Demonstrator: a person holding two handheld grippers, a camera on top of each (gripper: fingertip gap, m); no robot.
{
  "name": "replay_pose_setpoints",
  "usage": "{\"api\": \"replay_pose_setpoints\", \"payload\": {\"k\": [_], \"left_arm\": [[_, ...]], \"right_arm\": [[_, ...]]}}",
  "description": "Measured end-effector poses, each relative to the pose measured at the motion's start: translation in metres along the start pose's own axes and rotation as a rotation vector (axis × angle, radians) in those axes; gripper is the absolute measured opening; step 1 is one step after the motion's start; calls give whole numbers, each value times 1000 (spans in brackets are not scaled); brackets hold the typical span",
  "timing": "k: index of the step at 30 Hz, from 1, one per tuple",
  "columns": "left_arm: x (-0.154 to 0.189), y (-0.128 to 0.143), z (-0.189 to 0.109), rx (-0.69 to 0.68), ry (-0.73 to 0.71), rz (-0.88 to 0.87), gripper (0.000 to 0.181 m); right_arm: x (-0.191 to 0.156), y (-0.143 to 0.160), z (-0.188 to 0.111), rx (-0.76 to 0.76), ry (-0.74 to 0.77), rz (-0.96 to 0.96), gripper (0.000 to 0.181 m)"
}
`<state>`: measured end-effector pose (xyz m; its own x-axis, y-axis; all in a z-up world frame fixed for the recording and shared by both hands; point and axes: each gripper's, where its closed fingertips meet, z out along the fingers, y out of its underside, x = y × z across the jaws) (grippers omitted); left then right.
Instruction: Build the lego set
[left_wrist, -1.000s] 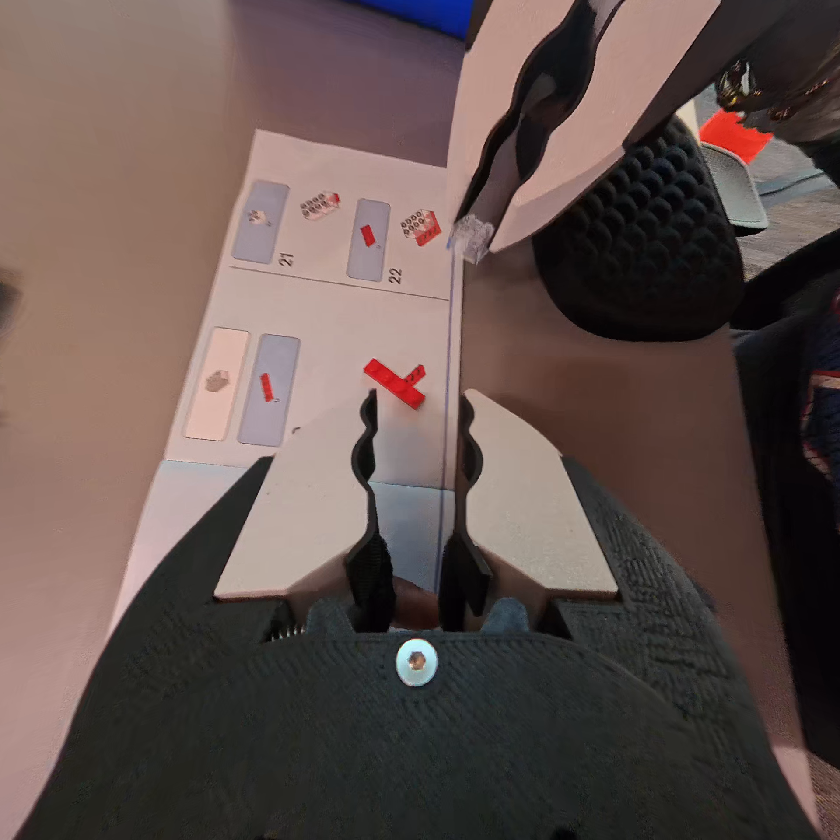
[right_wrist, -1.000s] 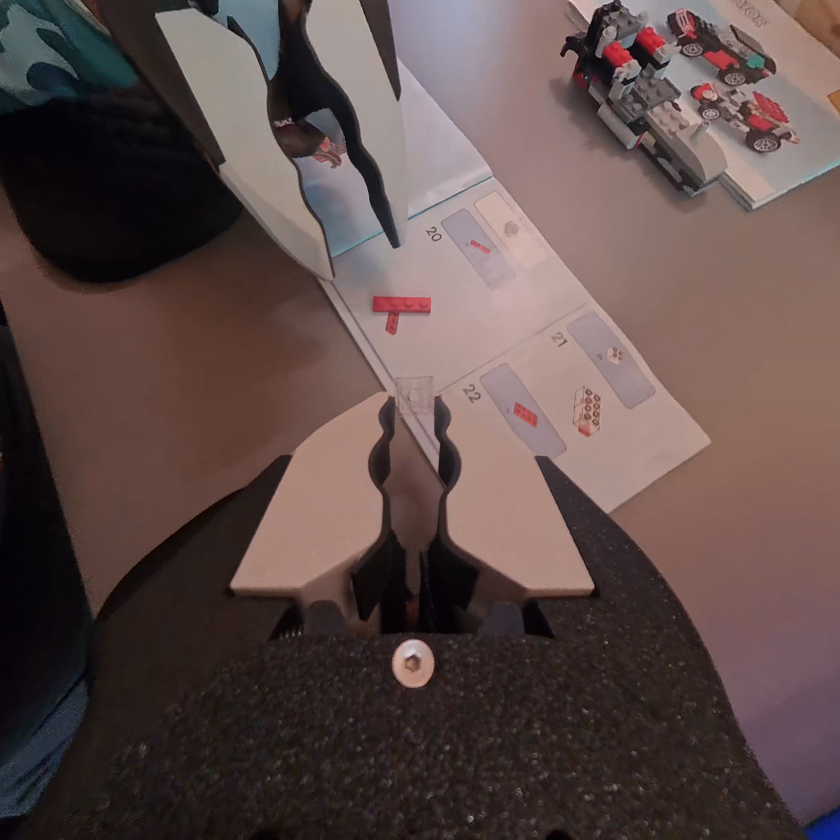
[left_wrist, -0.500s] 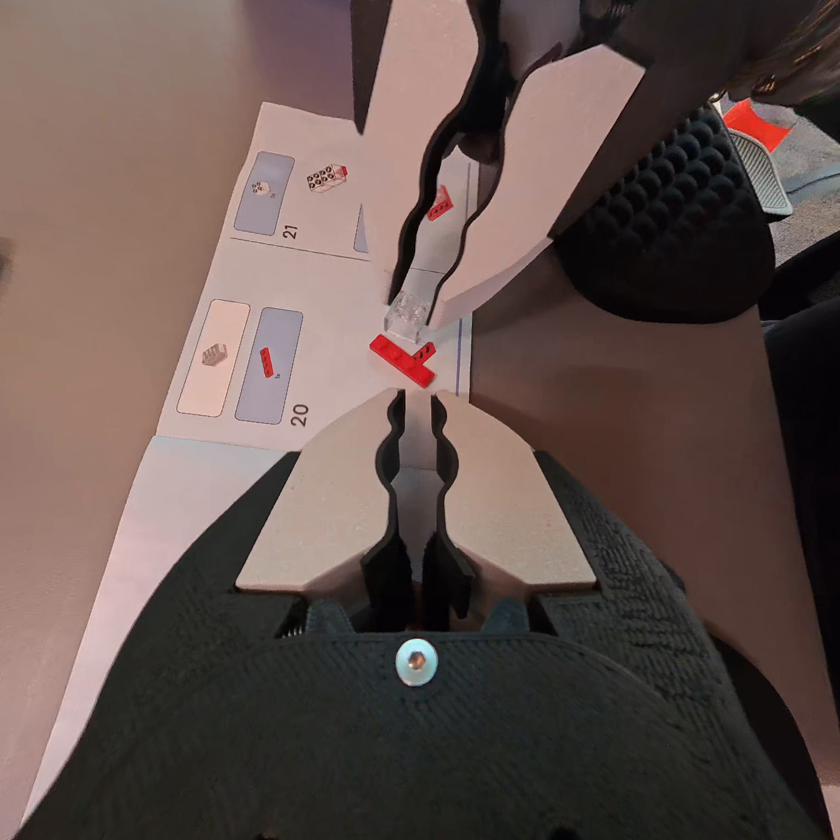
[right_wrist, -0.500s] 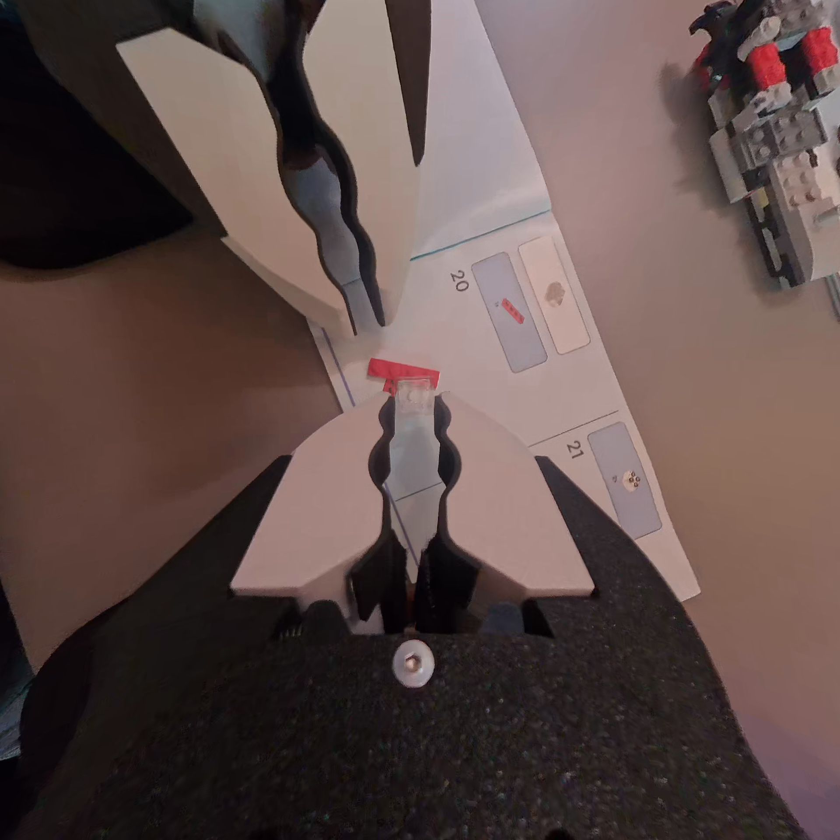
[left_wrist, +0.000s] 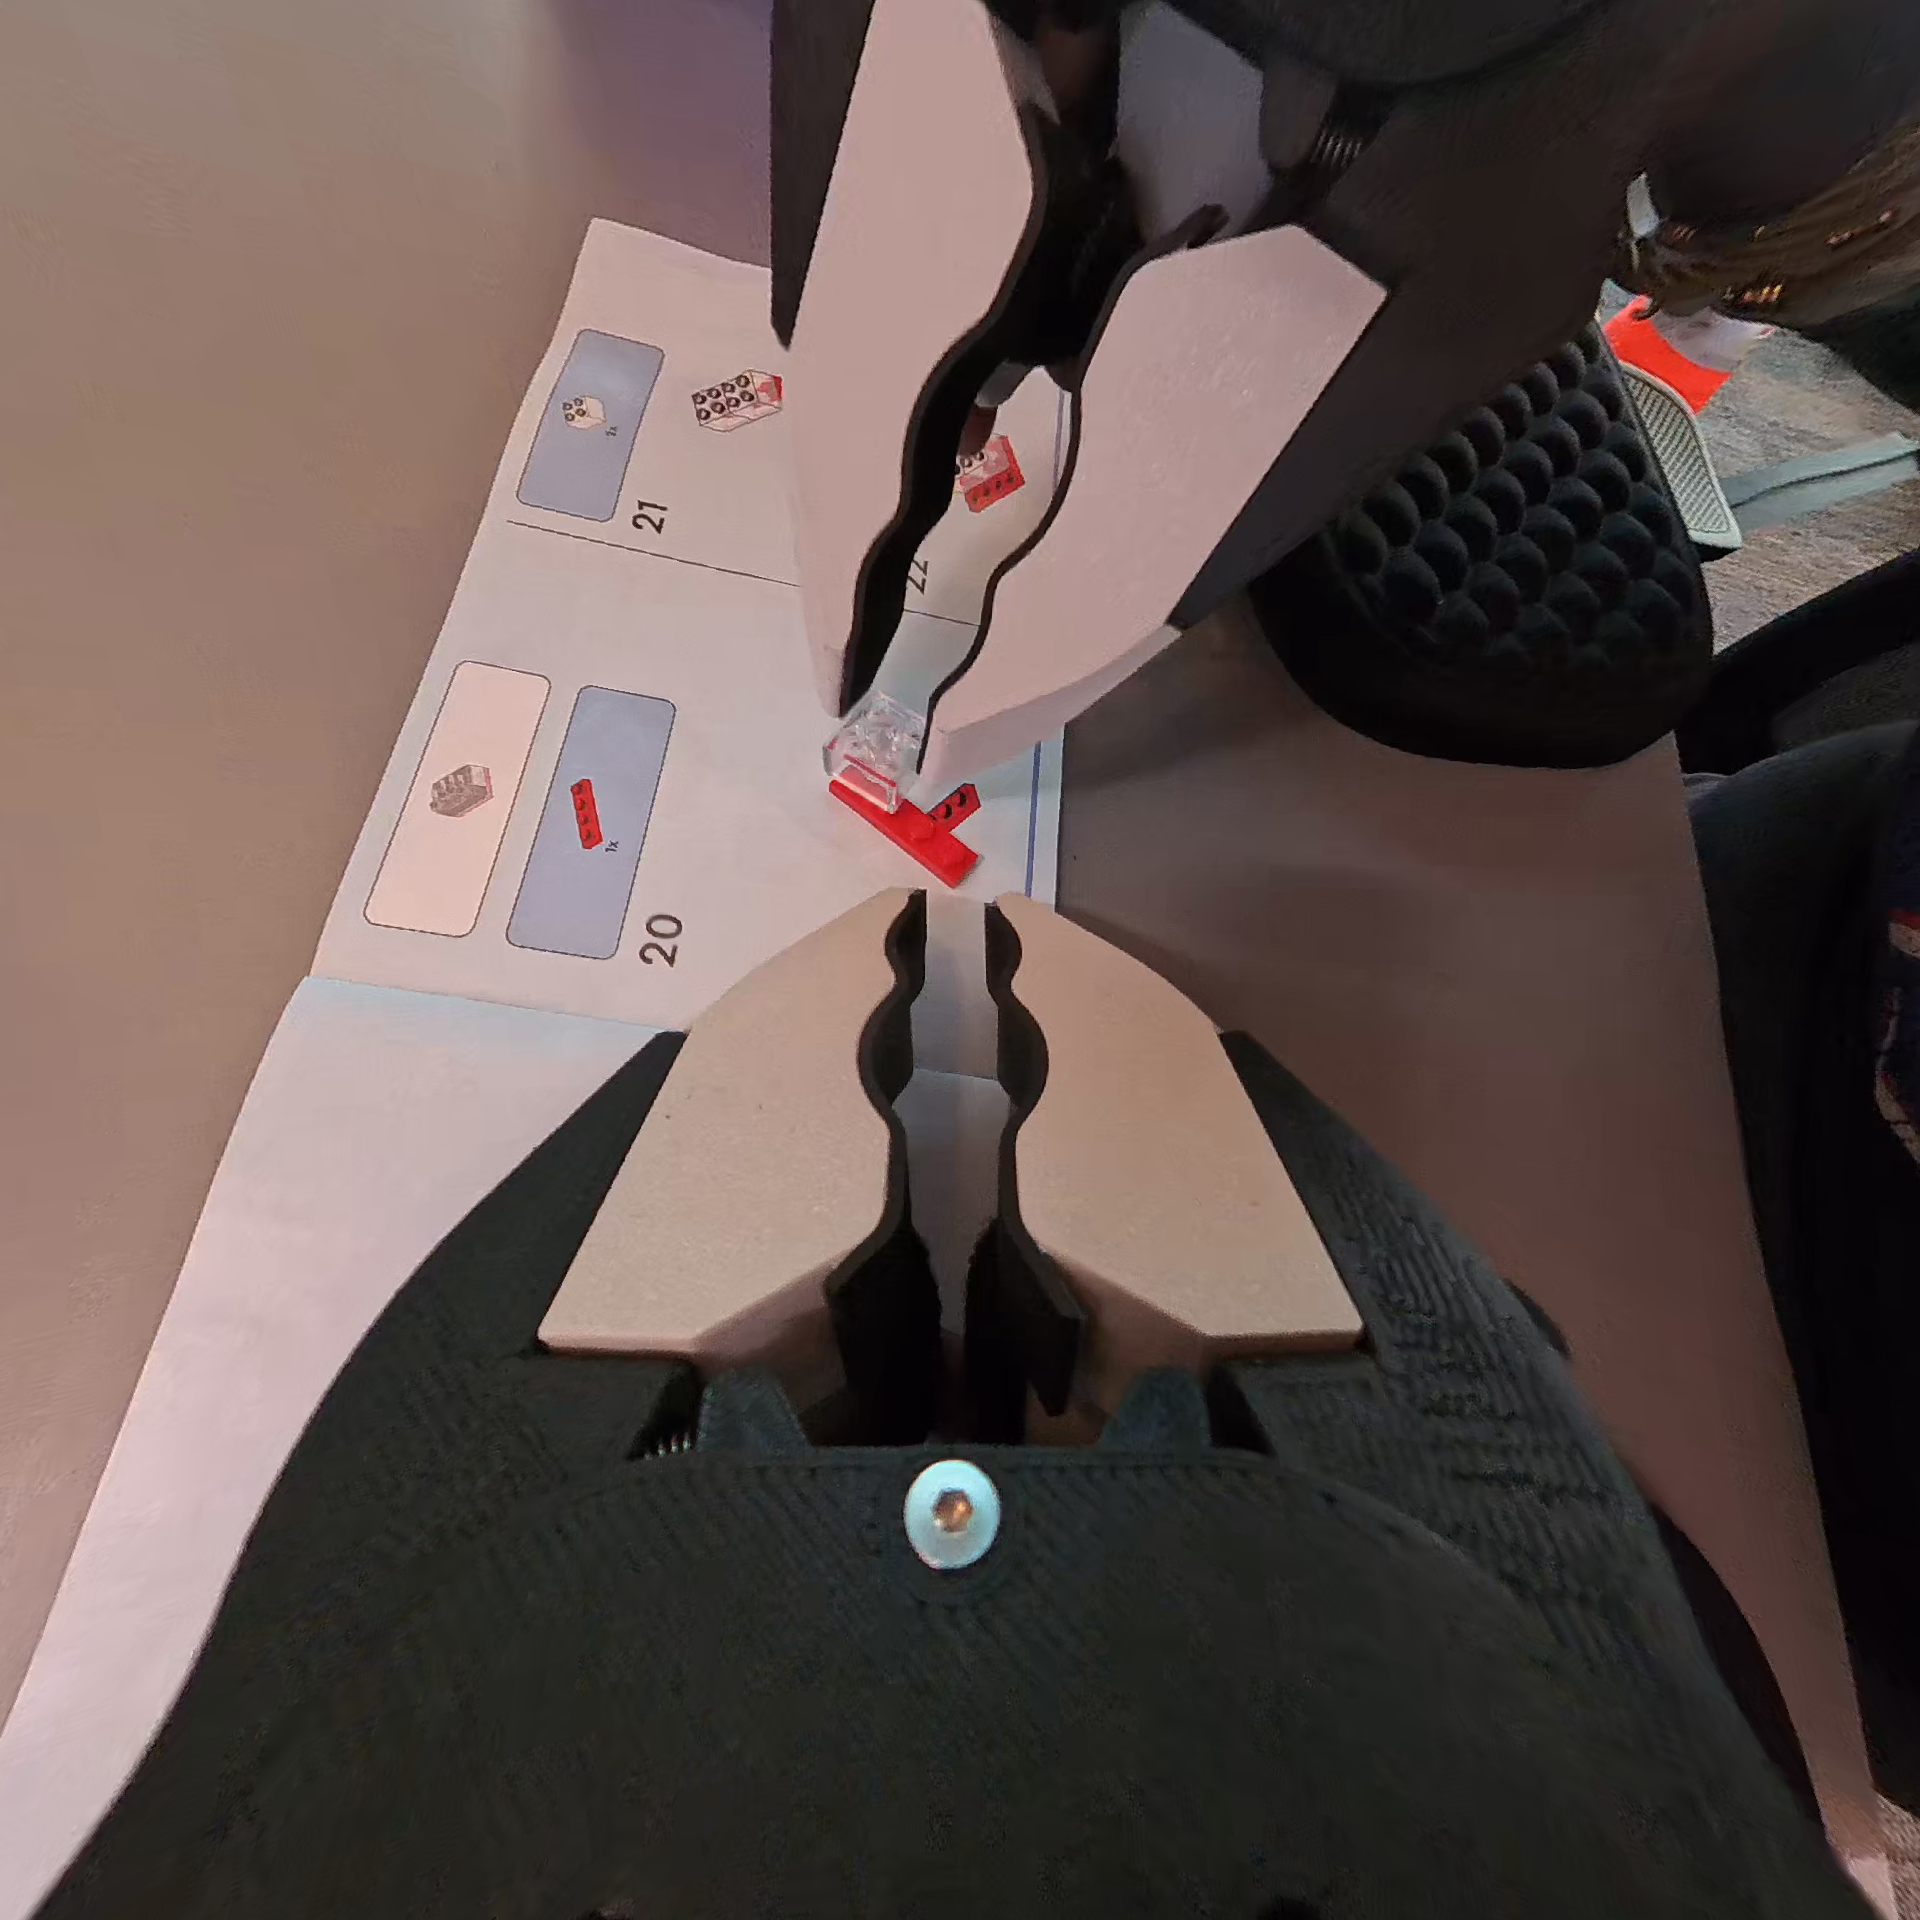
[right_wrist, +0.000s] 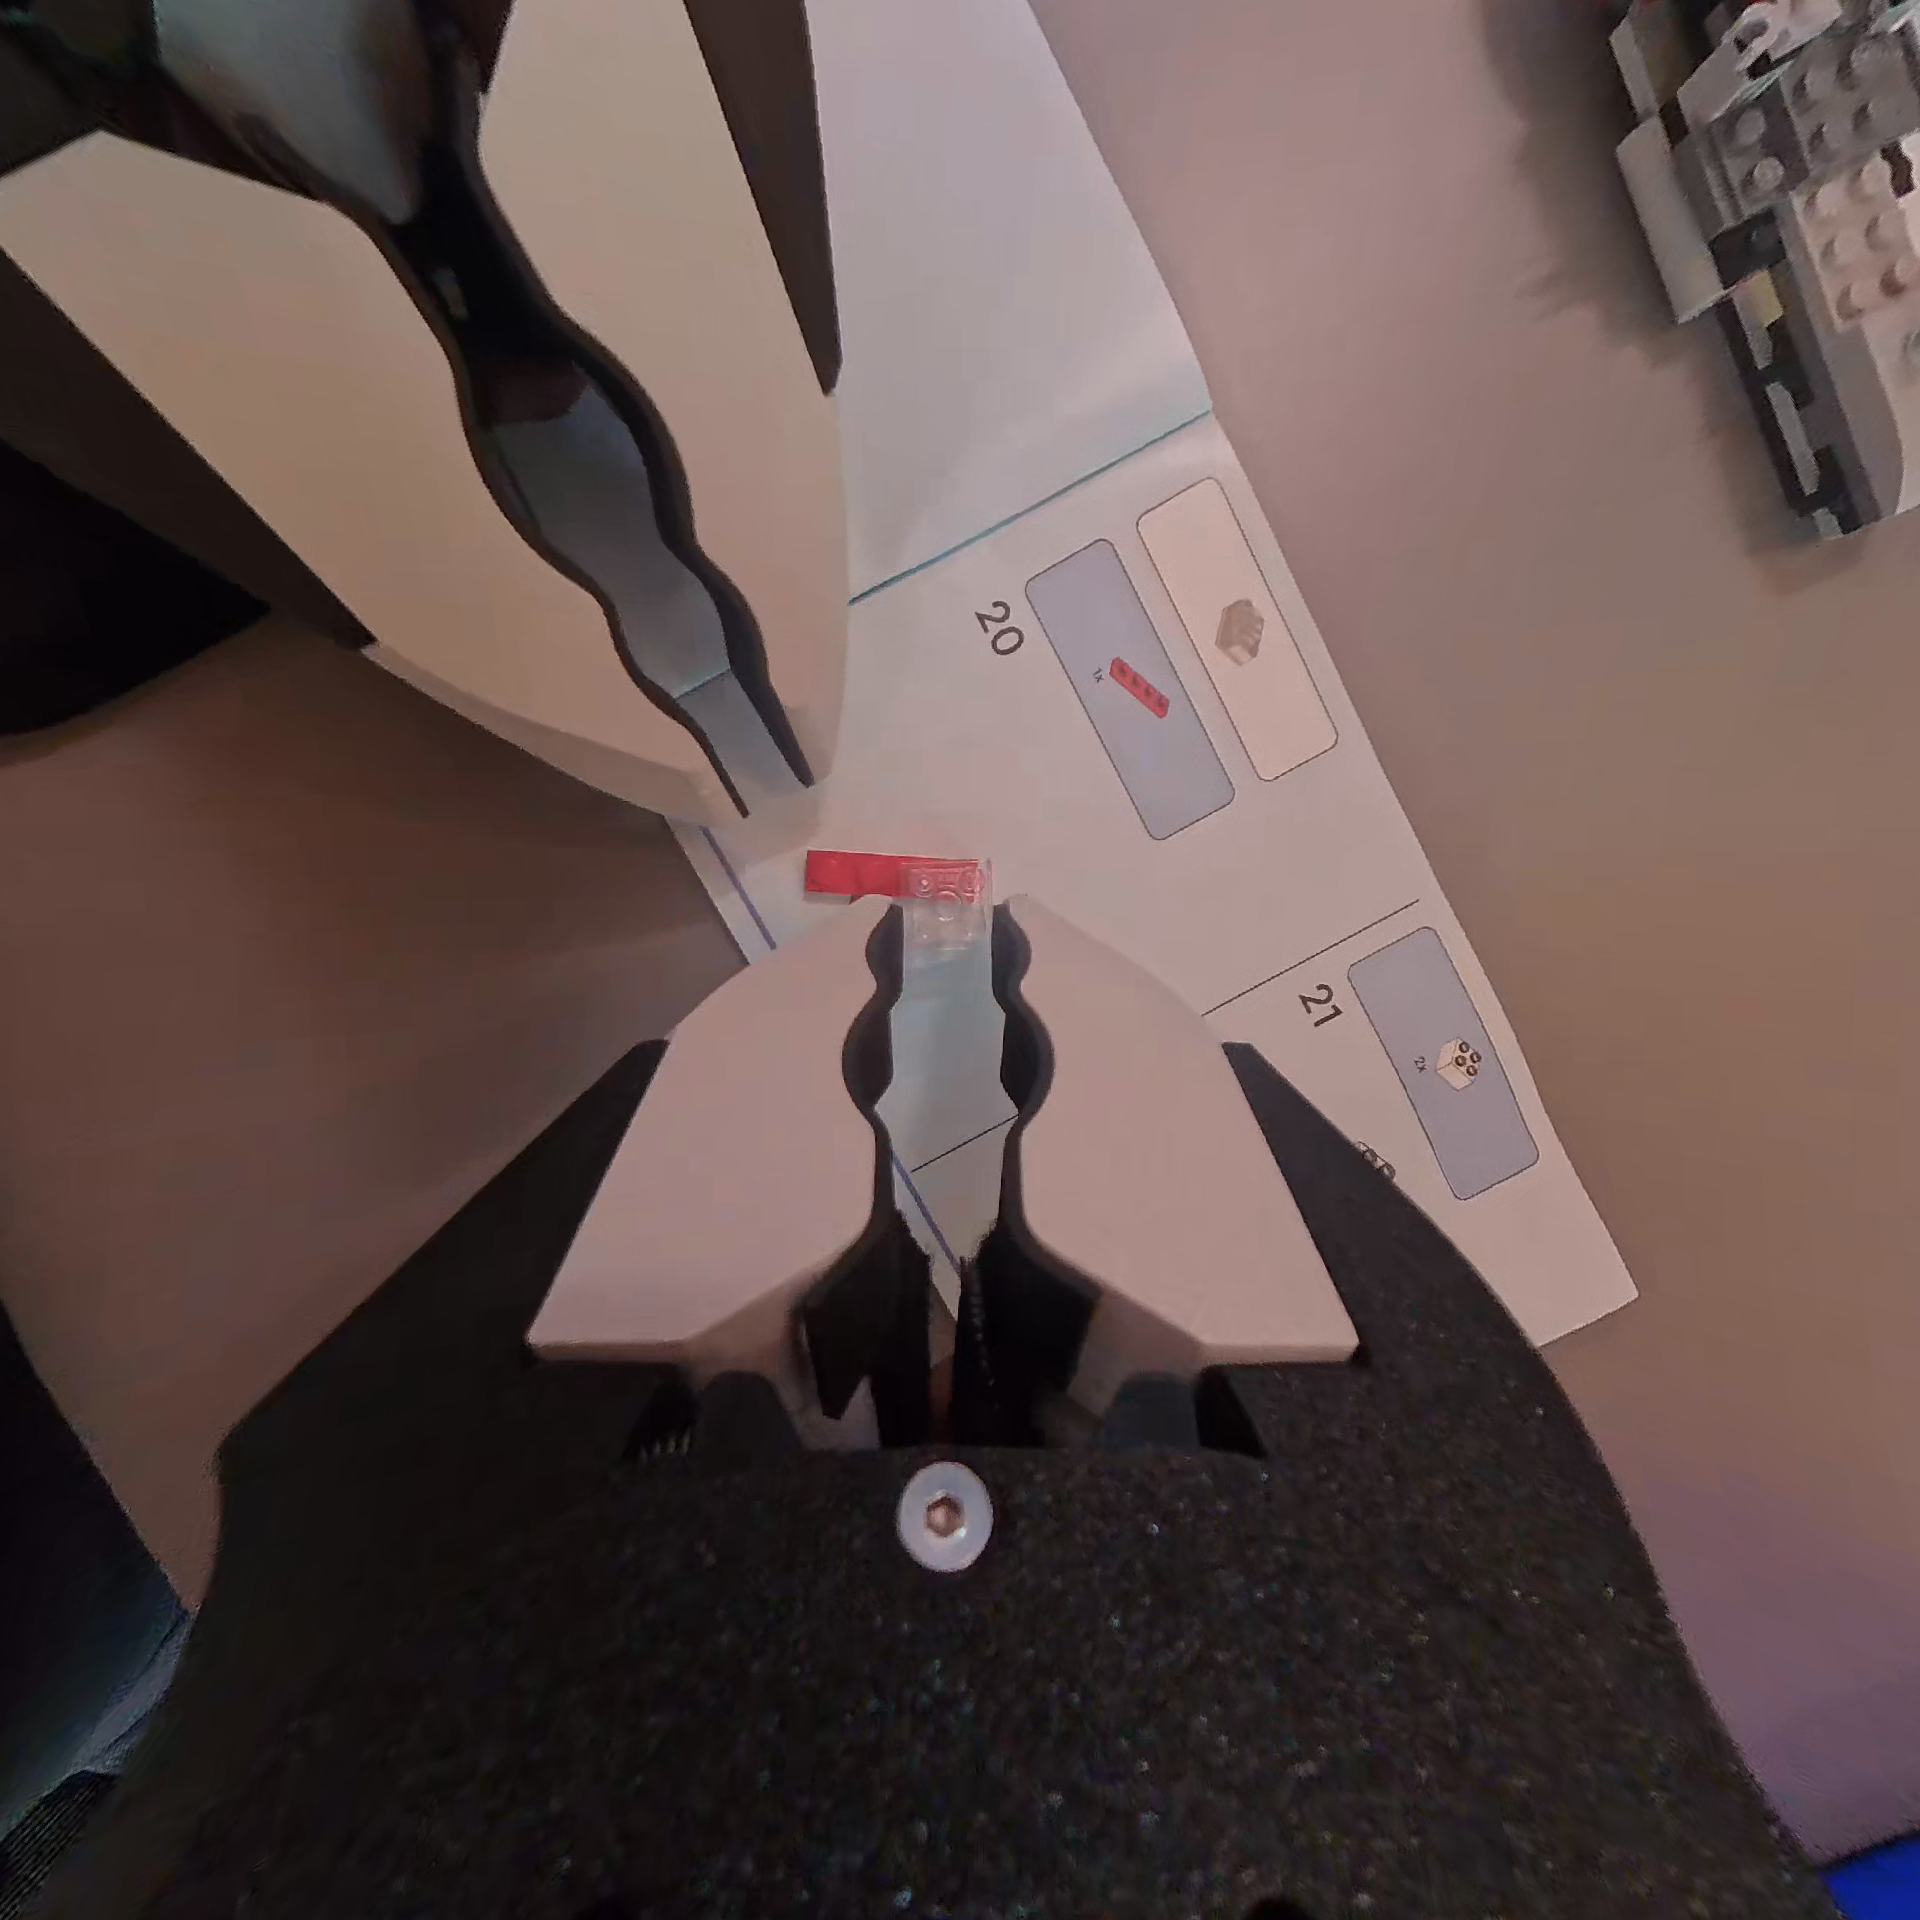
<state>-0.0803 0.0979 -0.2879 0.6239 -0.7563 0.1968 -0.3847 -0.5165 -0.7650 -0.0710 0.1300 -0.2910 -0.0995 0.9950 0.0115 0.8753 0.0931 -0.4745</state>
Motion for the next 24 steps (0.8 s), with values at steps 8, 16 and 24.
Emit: {"api": "replay_pose_setpoints", "payload": {"k": [8, 16, 24], "left_arm": [[-4, -1, 6, -1, -50, 1, 6], [-5, 1, 10, -23, -49, -6, 3], [-3, 4, 14, -55, -27, -17, 0]], "right_arm": [[-2, 0, 1, -24, -1, 8, 16], [-2, 2, 2, -55, 9, 23, 16], [-3, 5, 3, -168, 28, 12, 16]]}}
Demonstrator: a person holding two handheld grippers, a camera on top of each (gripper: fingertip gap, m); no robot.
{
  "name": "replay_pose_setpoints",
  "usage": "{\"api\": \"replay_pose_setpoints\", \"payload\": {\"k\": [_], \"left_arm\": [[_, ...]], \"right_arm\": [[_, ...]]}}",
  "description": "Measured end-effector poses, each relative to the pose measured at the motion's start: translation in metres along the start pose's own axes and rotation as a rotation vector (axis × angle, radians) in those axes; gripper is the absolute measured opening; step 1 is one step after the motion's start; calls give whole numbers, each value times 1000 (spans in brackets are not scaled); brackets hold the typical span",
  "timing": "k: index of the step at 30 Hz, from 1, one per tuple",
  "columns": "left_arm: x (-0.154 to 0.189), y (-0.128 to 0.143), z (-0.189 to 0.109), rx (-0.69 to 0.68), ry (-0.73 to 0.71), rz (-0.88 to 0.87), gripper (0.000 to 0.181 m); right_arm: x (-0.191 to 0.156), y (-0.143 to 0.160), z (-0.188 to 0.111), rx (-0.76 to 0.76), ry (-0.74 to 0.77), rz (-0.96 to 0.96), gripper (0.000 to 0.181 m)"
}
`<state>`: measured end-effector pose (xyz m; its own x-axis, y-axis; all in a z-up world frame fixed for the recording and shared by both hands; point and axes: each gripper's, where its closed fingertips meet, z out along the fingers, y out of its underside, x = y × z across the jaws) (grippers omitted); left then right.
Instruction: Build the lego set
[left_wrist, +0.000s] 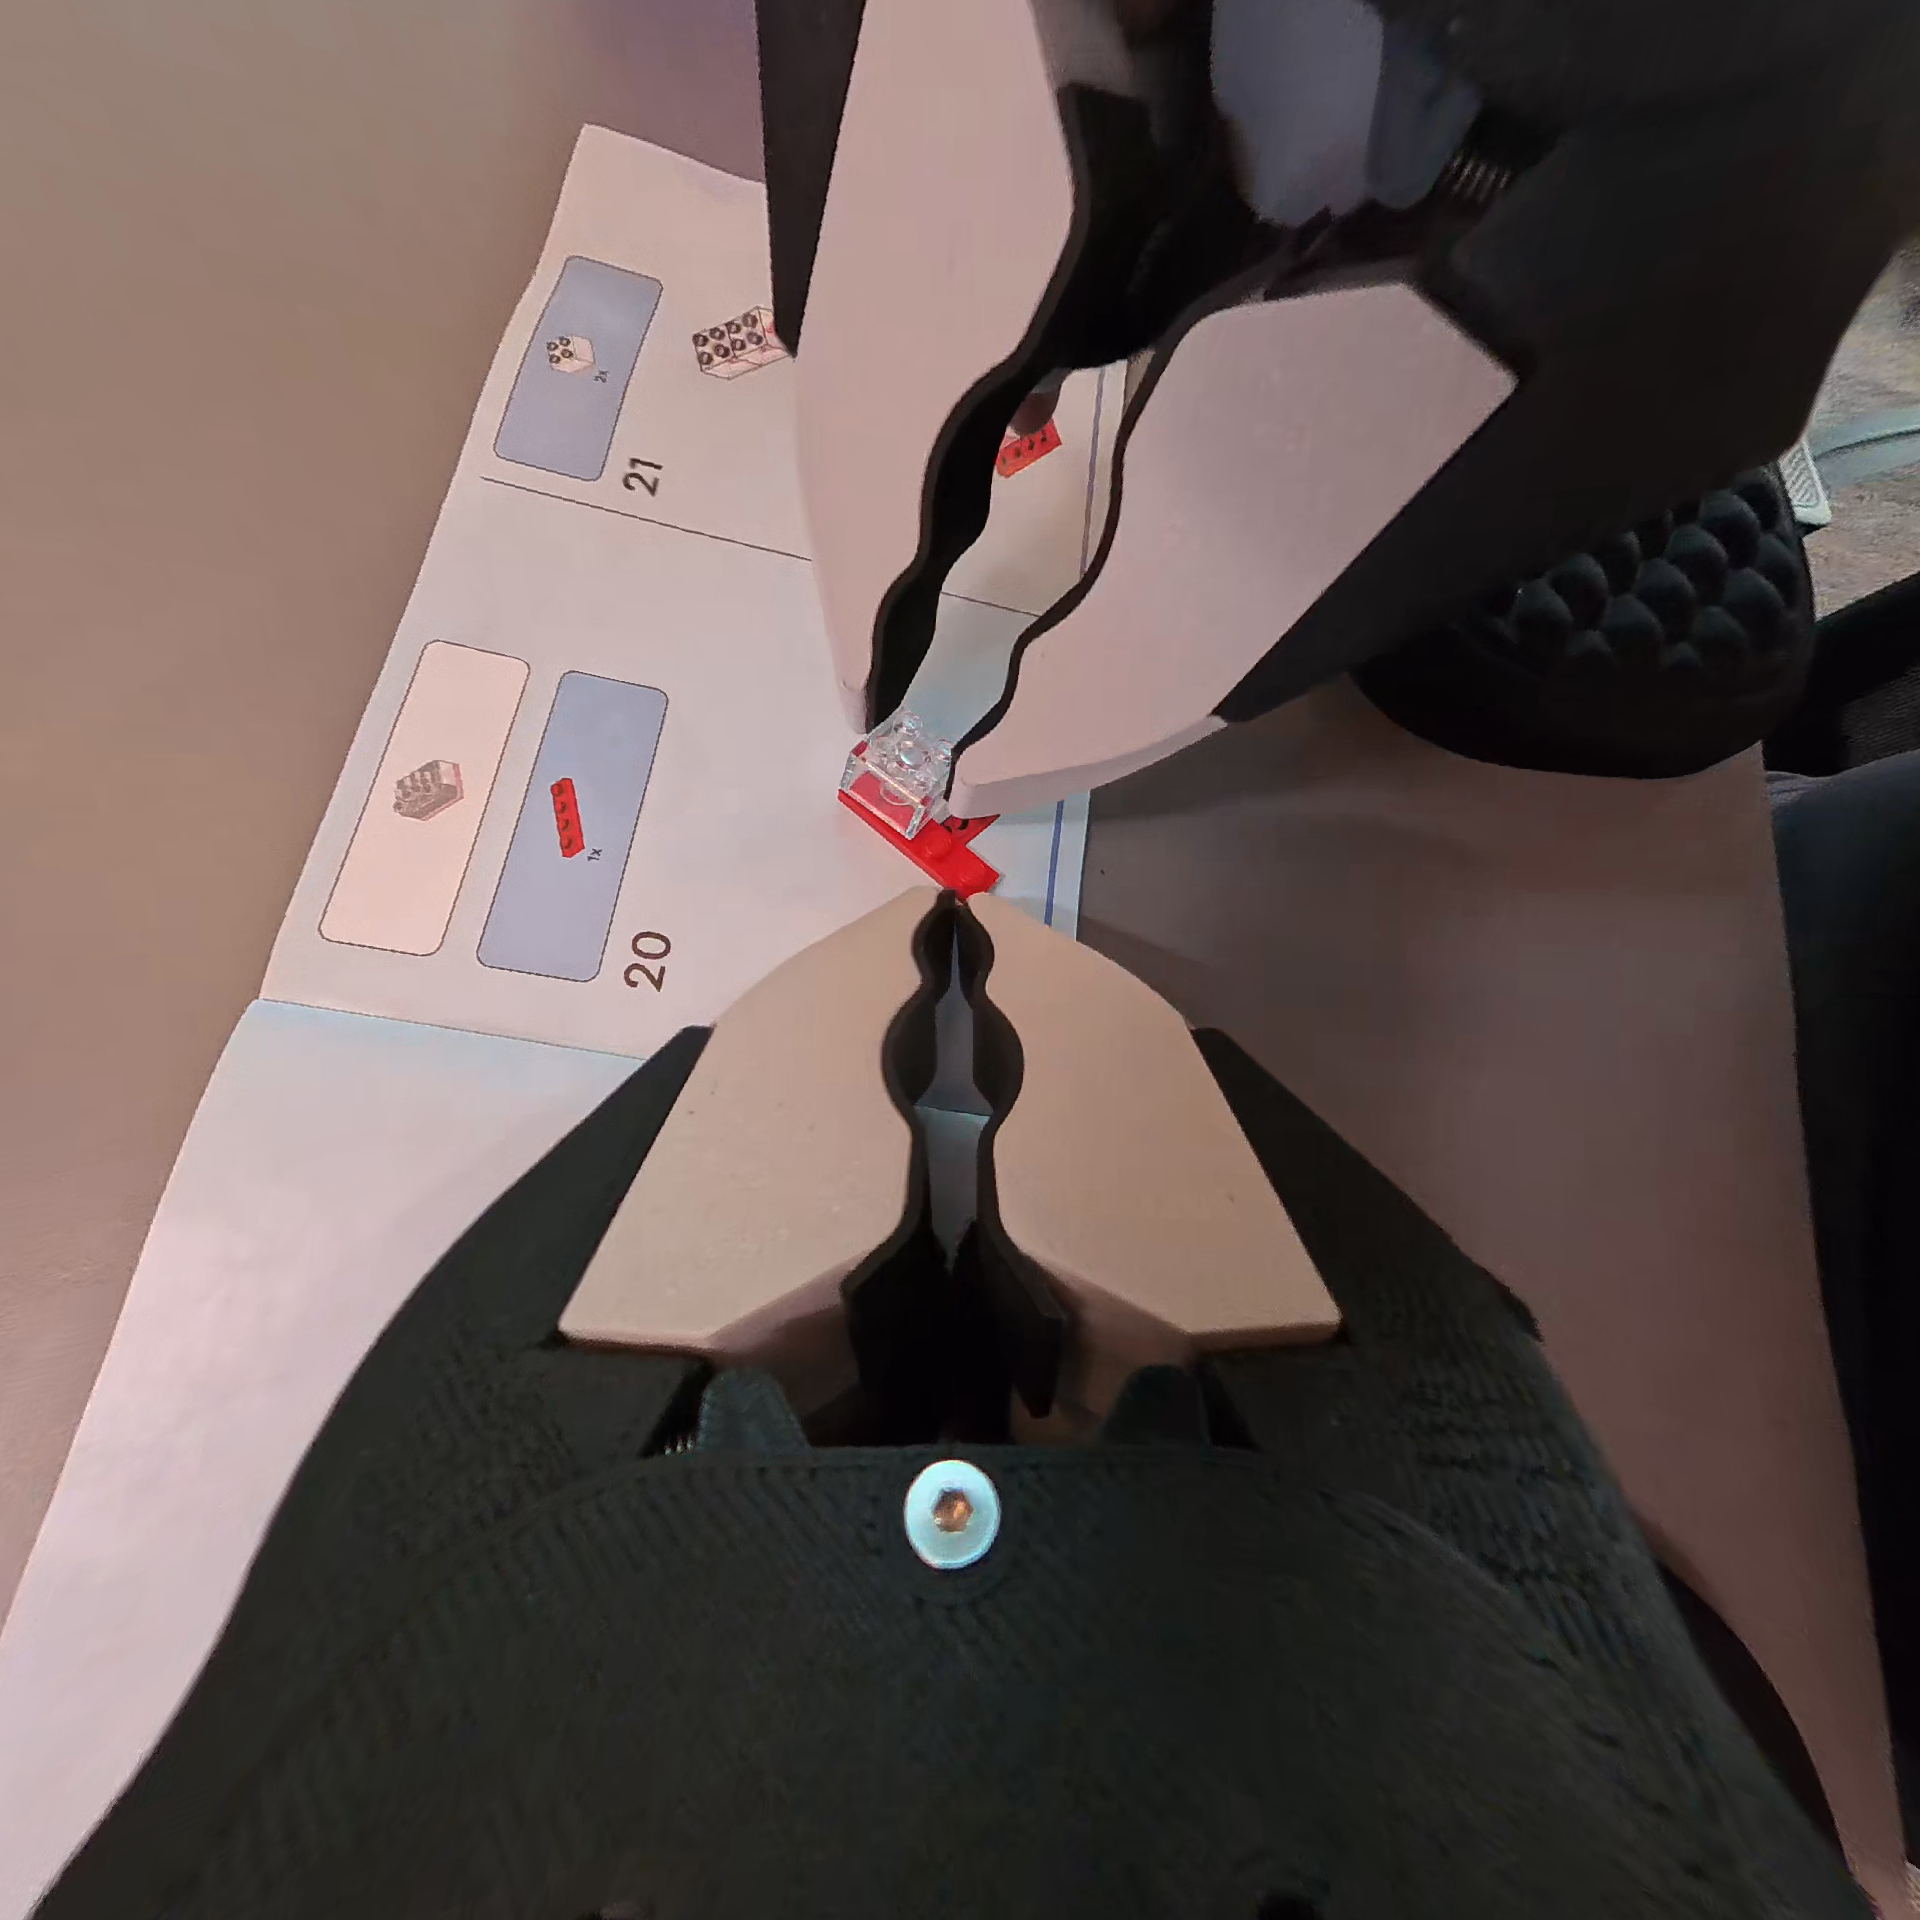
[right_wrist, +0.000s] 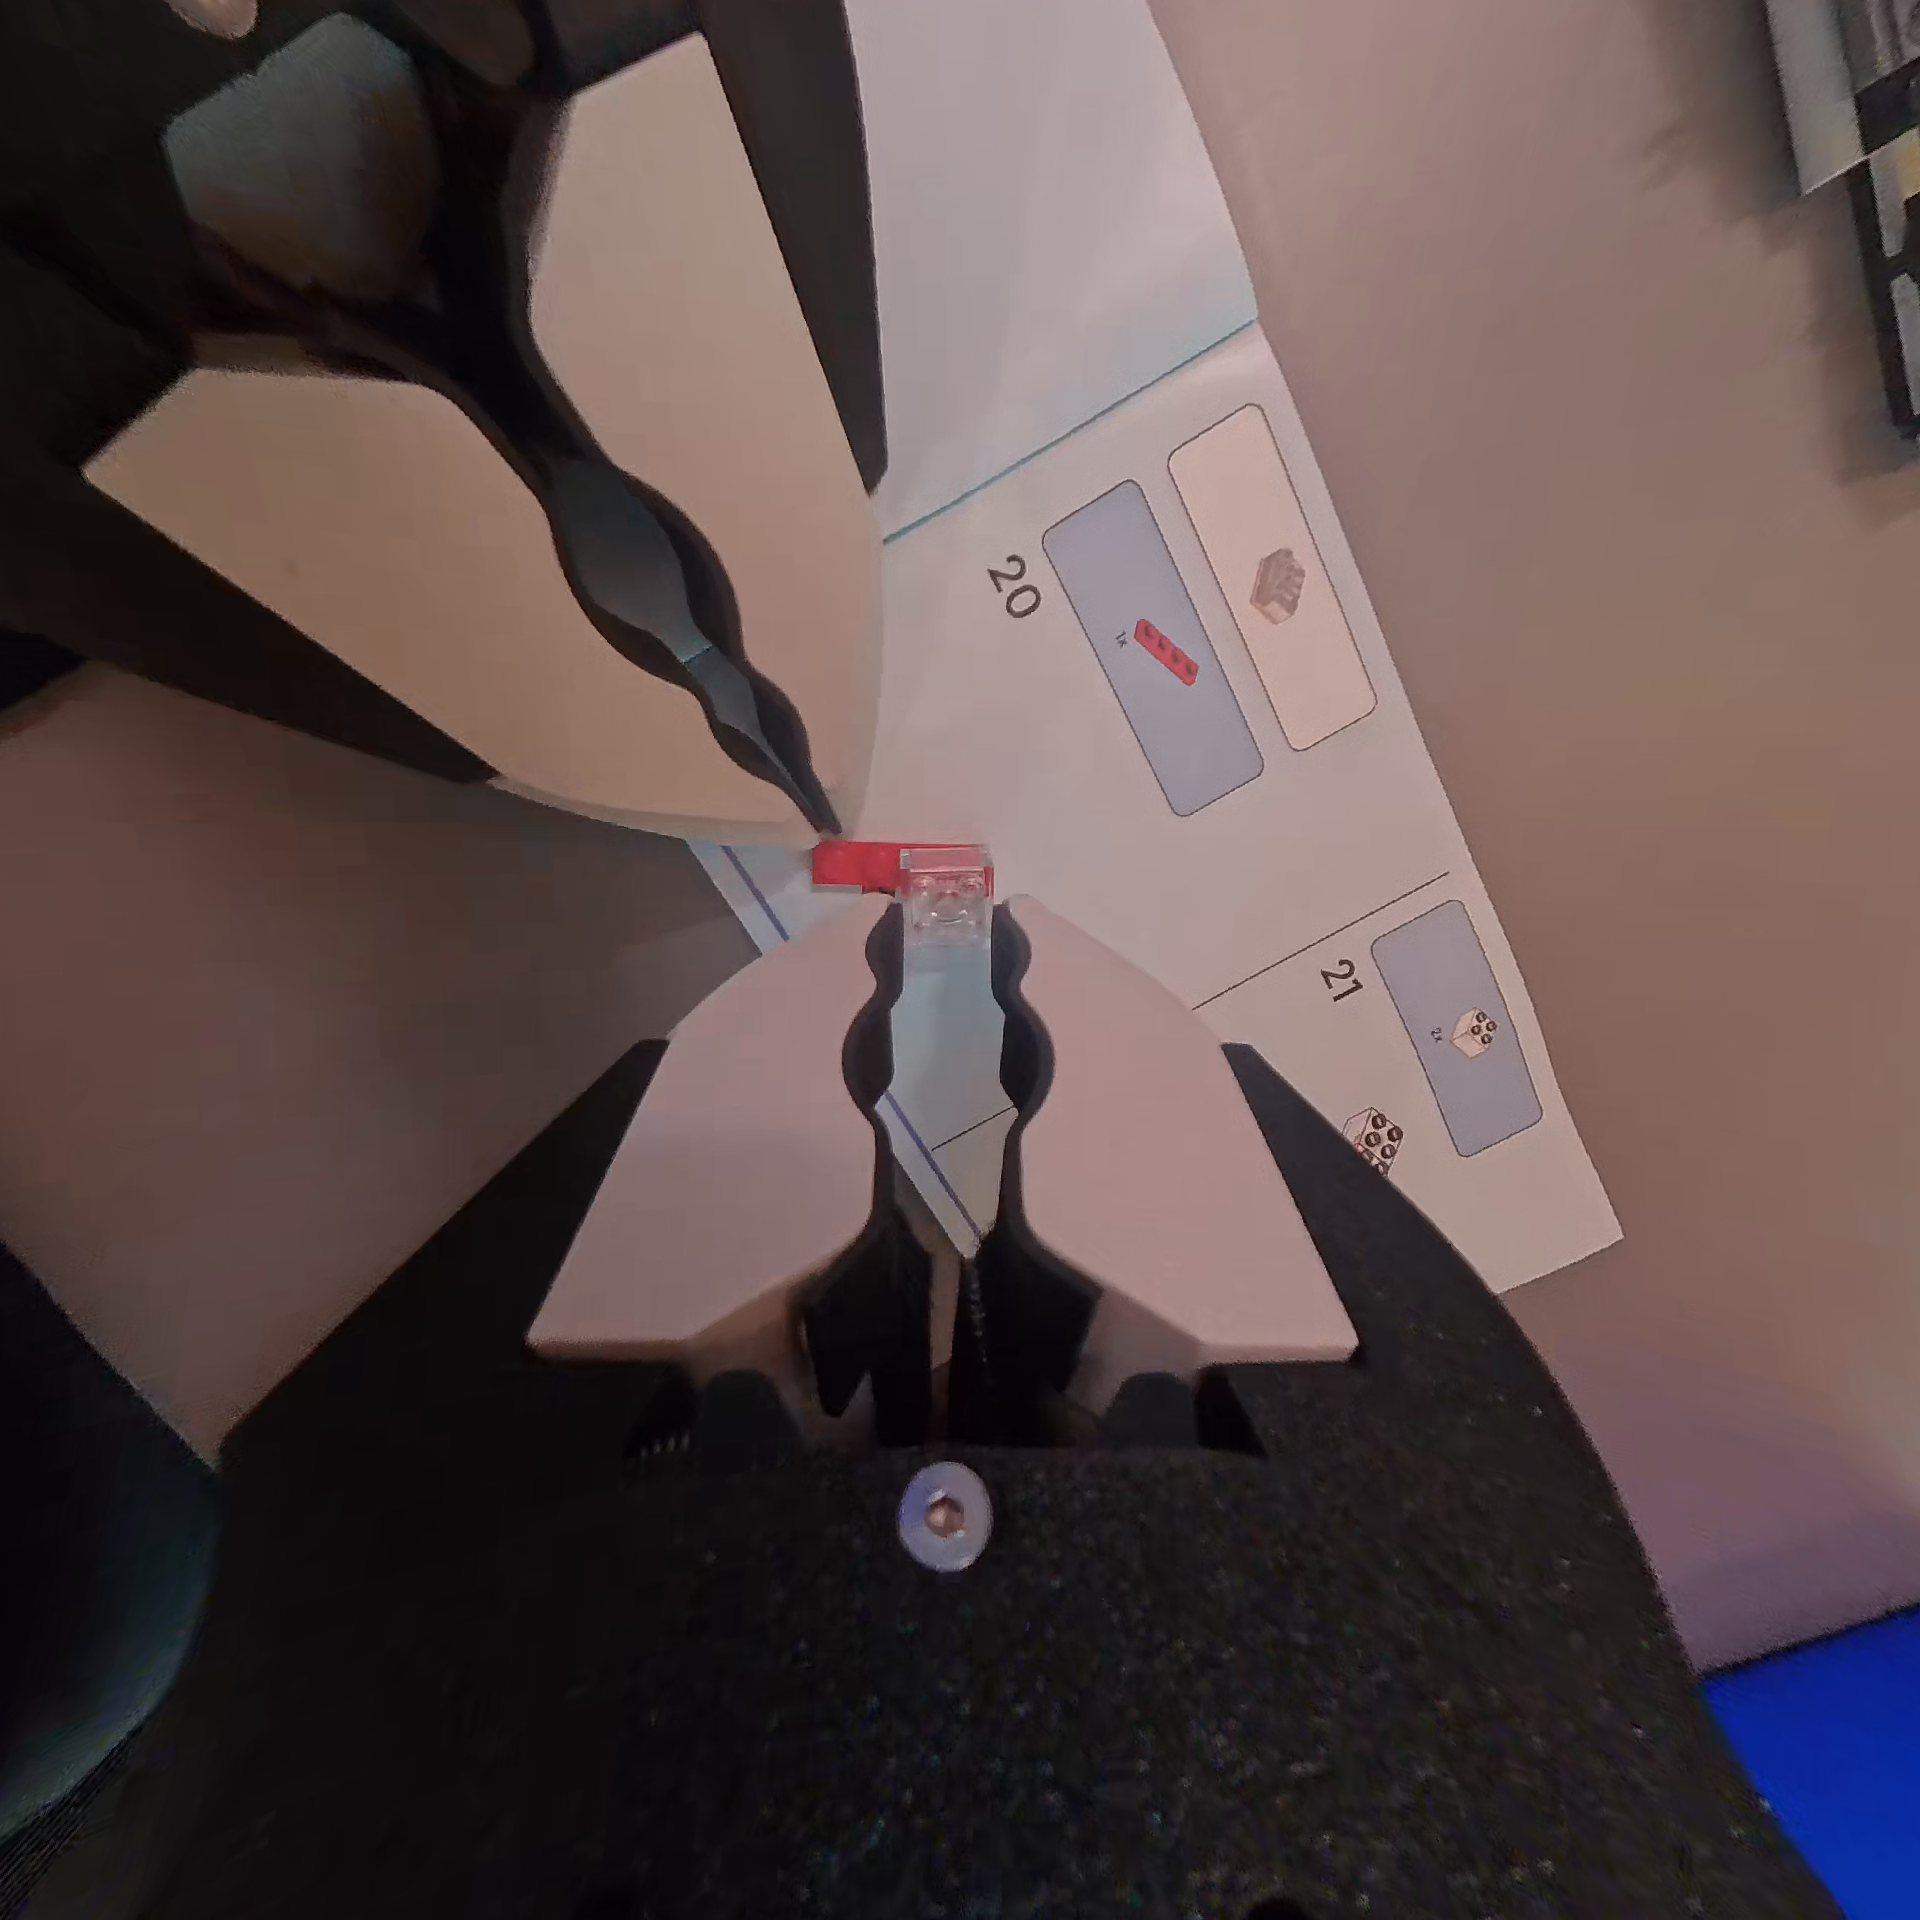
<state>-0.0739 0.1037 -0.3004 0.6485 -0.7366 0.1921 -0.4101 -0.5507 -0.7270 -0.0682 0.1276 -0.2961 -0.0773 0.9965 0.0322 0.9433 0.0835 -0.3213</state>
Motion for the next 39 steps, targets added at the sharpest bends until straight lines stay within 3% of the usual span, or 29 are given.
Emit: {"api": "replay_pose_setpoints", "payload": {"k": [8, 15, 29, 39], "left_arm": [[-1, -1, -1, 16, 4, -20, 0], [-22, -28, -16, 242, 27, -291, 2], [-15, -23, 4, 126, 125, -394, 13], [-13, -23, 5, 118, 161, -383, 6]], "right_arm": [[-2, -1, 0, -68, -59, -13, 16], [-2, -1, 0, -42, -42, -19, 16], [-2, -1, 1, -37, -21, -37, 16], [-2, -1, 1, -37, -25, -49, 16]]}}
